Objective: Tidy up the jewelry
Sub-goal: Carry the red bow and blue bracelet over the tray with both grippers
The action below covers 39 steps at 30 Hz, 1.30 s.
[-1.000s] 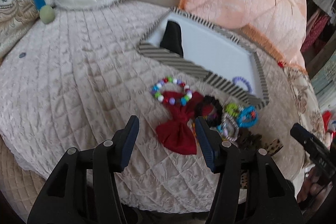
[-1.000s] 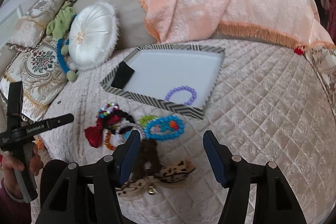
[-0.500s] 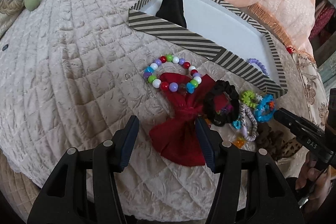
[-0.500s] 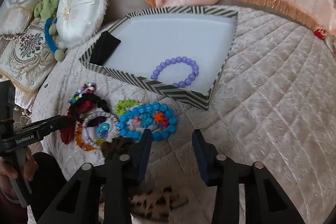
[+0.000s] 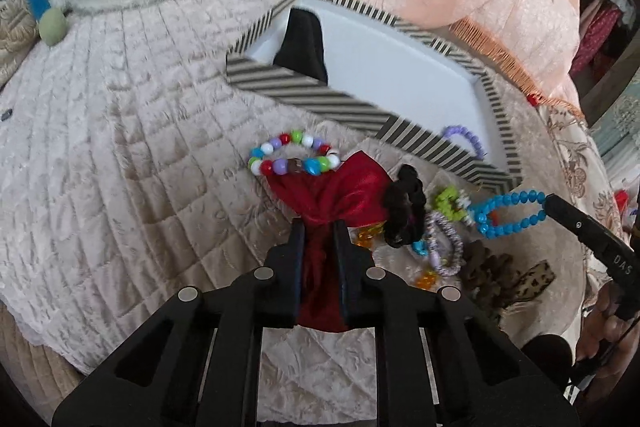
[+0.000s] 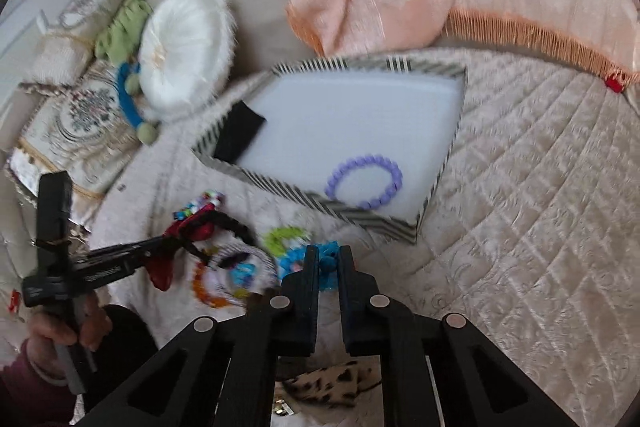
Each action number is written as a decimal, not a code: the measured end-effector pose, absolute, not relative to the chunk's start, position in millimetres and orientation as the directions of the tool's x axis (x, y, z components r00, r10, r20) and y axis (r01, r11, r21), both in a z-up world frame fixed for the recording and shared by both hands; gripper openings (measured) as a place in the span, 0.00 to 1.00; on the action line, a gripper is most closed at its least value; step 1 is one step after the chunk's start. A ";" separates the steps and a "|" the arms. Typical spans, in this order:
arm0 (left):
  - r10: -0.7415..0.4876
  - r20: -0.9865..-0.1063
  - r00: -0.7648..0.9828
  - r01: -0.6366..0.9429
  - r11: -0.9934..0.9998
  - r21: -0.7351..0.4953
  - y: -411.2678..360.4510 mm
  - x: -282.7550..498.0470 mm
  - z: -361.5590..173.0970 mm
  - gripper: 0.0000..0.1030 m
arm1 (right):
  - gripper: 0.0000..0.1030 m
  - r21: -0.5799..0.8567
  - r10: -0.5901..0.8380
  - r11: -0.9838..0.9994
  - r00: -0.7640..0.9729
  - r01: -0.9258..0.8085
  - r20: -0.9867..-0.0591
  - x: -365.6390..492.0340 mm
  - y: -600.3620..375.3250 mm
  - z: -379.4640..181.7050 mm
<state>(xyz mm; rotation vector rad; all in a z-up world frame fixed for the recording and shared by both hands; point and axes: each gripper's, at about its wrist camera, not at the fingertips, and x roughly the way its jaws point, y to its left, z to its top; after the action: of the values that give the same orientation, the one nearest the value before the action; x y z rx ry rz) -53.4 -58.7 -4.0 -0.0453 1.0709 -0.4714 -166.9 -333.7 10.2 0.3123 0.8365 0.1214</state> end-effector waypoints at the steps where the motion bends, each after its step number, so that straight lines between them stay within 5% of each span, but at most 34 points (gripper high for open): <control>1: -0.395 -0.828 0.397 0.350 0.900 -0.262 -57.8 -54.4 0.5 0.12 | 0.08 0.325 0.233 0.946 0.674 0.012 -0.701 -169.1 -333.8 15.4; 17: -0.445 -0.755 0.481 0.397 0.879 -0.264 -54.6 -63.9 66.4 0.12 | 0.08 0.322 0.252 0.945 0.759 -0.058 -0.600 -182.3 -321.1 81.8; 39: -0.375 -0.772 0.513 0.433 0.890 -0.145 -134.3 7.8 56.4 0.12 | 0.08 0.302 0.226 0.953 0.735 -0.031 -0.639 -119.9 -335.2 70.7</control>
<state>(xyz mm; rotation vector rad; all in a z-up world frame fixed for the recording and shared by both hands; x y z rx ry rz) 7.8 -134.3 56.4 0.0692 0.9112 -0.4862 -119.9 -335.2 70.7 0.2805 0.7341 0.1435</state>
